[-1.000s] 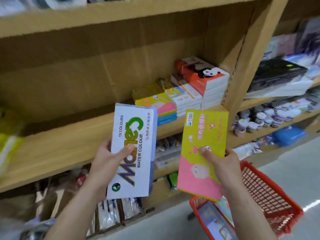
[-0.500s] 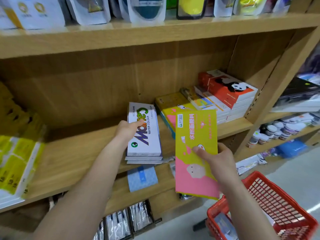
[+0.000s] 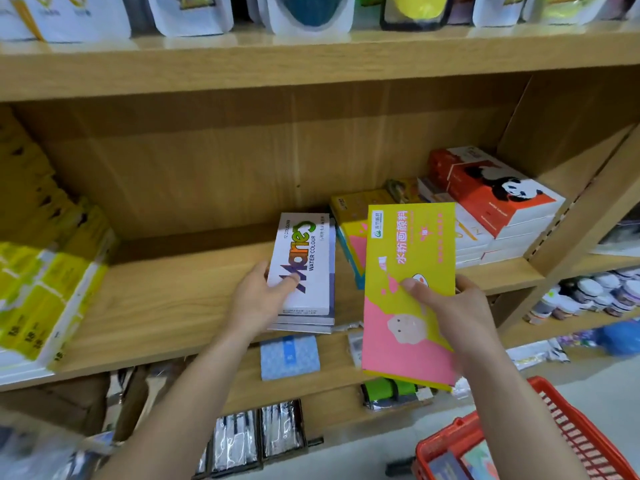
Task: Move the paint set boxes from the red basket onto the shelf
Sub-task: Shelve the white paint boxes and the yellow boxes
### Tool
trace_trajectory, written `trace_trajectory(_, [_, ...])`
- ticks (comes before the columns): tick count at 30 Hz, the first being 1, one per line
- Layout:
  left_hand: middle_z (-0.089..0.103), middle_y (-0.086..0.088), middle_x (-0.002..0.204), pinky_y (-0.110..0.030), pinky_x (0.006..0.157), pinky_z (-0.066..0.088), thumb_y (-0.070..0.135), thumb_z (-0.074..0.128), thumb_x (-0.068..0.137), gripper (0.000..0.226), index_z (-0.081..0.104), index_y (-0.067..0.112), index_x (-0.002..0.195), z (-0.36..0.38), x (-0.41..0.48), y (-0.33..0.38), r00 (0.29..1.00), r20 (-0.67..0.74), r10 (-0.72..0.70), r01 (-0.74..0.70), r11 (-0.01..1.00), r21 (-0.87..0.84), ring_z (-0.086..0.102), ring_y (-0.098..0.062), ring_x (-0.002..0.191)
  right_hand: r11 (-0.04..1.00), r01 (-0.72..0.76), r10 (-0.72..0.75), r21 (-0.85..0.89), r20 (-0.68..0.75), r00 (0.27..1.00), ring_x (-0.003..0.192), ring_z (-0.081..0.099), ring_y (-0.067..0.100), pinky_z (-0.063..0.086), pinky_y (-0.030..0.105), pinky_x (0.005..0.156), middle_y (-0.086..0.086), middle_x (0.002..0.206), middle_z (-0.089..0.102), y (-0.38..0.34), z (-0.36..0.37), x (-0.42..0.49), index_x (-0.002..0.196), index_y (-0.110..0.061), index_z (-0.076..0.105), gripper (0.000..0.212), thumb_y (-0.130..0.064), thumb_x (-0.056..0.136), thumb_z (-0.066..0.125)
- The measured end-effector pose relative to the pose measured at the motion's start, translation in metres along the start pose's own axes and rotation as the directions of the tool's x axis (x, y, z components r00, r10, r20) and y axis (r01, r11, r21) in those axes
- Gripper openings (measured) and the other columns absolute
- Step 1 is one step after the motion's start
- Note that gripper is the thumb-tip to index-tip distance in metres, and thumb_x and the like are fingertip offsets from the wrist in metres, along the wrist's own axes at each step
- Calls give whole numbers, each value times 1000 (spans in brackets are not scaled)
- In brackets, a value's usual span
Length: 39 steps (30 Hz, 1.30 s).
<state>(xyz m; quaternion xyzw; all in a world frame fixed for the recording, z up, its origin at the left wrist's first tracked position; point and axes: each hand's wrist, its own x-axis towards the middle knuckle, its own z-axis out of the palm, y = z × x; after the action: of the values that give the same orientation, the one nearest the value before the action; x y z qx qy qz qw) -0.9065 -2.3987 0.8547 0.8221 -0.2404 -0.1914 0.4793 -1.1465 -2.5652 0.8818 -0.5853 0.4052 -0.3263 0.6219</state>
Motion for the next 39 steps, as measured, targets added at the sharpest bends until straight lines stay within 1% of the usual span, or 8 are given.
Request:
trace_trajectory(3, [69,28,99,-20,66,45,40,73,87,28,58,44,110,15,-19,-7,996,-12,89,-89,996,26,64,6,89,1000,-13,12,6,55,998,66,78,12,52,19,45,-6,83,82,-5,0,9,102,-17,73,37,-32,74,91])
trace_trajectory(8, [68,21,101,-29,72,47,53,68,86,37,55,37,117,41,-2,8,993,-102,67,-56,992,112,63,-10,90,999,-32,30,15,133,991,78,81,24,61,38,70,2,92,83,-14,-6,17,108,-16,72,42,-32,73,90])
trace_trajectory(15, [64,30,117,-17,81,51,44,63,95,34,52,44,128,25,-10,3,998,-21,65,-67,989,-130,61,14,98,996,-24,7,83,201,979,75,80,22,61,31,55,4,92,83,-32,17,21,108,-16,72,29,-18,81,85])
trace_trajectory(18, [63,31,121,-27,97,48,46,61,94,35,59,40,128,2,-31,-10,987,-84,138,-148,982,-119,58,6,113,997,-8,-11,71,266,964,81,81,22,62,30,60,2,95,83,-40,43,22,105,-19,73,26,-20,82,85])
trace_trajectory(22, [72,22,110,-19,87,47,67,60,79,48,56,49,123,-14,-50,3,980,2,201,-188,922,-337,65,2,108,997,-49,26,58,336,942,83,80,26,65,38,68,6,93,83,-49,87,20,103,-11,76,28,-23,80,86])
trace_trajectory(27, [72,17,113,-21,71,56,39,70,85,59,50,35,139,-19,-49,12,973,-12,232,-203,825,-528,70,-4,100,995,-96,79,23,405,911,96,77,34,60,52,87,10,106,80,-48,130,9,114,-16,72,50,-41,72,87])
trace_trajectory(34, [78,4,103,-21,58,54,34,69,84,26,70,42,110,-44,-32,-11,987,-84,135,-158,807,-568,72,-10,82,999,-35,14,35,496,868,83,75,-1,59,21,71,-18,93,78,-34,145,1,107,-26,67,12,-22,96,68])
trace_trajectory(39, [79,6,92,-16,55,52,18,64,97,16,73,28,106,-74,-3,-32,995,-100,13,-63,853,-518,73,-6,72,1000,-9,10,-6,346,938,106,69,11,53,31,83,-7,112,71,-22,130,8,120,-28,62,24,-26,96,67])
